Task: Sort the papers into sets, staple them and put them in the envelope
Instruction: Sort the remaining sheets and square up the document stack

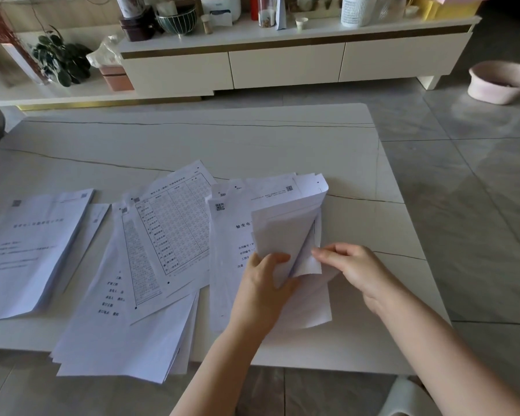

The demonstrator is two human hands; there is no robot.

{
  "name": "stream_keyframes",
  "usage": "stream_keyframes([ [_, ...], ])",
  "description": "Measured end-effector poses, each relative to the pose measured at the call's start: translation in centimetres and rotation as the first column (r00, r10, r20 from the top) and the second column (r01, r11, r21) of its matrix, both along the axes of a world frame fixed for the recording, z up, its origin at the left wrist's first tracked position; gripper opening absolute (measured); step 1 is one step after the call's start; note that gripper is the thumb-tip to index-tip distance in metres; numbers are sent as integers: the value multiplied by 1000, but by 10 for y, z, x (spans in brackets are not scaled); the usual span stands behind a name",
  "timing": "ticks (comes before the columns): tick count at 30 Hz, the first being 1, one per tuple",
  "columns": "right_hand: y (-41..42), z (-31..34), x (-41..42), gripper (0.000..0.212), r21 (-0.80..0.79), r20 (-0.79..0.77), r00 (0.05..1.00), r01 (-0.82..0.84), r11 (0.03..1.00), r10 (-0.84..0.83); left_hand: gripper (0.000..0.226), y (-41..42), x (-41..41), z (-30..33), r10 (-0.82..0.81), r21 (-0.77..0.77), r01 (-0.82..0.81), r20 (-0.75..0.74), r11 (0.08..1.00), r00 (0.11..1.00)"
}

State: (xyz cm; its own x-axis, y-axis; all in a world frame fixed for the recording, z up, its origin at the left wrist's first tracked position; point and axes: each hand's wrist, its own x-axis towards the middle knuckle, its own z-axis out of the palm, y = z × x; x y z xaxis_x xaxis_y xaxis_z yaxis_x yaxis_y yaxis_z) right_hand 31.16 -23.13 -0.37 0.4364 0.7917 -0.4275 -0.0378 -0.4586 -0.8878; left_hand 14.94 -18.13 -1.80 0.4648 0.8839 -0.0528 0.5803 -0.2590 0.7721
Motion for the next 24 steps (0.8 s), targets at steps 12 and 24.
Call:
stream_keyframes([
  [12,-8,-10,11,21,-156,251,965,-35,987,74,26,16,-6,8,337,-150,-312,186,938,923],
  [24,-12,-12,38,7,-135,296,955,74,988,-31,42,21,-10,14,409,-157,-380,259,912,875],
])
